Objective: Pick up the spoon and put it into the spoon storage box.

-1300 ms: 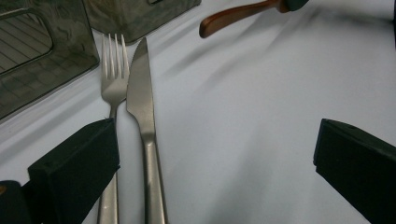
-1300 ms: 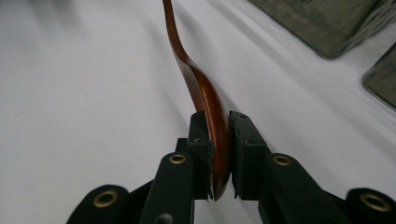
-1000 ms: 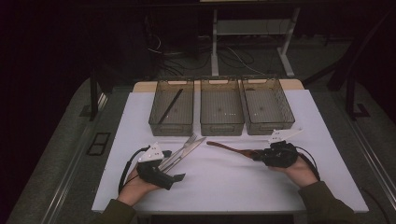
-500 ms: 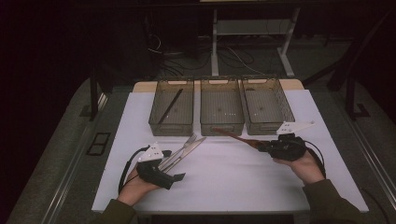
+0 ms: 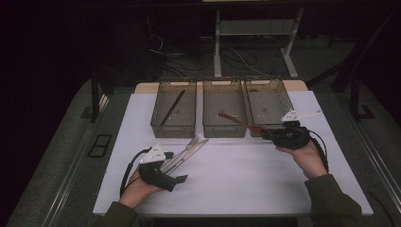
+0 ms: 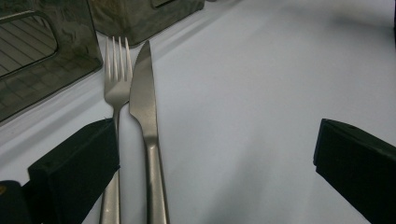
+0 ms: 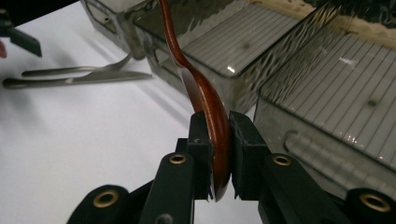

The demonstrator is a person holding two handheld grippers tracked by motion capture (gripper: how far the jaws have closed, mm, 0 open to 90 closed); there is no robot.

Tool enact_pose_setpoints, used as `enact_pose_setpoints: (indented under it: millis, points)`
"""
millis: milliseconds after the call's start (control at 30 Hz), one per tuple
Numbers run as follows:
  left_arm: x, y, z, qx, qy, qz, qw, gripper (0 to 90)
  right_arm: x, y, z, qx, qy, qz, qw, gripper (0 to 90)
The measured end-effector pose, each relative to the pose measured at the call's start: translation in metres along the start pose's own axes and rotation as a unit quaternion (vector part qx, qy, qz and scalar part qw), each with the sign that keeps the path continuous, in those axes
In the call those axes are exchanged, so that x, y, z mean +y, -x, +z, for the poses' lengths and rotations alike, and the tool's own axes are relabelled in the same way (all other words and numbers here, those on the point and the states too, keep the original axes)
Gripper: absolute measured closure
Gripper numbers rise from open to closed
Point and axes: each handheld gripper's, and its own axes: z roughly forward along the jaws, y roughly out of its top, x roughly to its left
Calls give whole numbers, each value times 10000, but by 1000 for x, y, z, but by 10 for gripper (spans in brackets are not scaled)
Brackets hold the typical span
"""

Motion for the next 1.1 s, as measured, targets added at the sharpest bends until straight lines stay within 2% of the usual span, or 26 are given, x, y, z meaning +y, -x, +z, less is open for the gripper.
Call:
enact_pose_setpoints:
  millis: [267,433,667,900,1100]
  points:
    - [0,1,-1,-27,25,5,10000,0,20,0,10,-156,104,144,9997,786]
    - [1,1,-1,-41,37,3,10000,0,31,3,23,-297,154,319,9989,786]
    - [2,2,-1,-64,44,25,10000,0,48,3,45,-549,152,387,9976,786]
    - [2,3,-1,-85,64,47,9999,0,65,1,66,-780,45,439,9960,787]
    - [3,4,-1,-101,56,52,9999,0,72,3,85,-920,-106,520,9943,787]
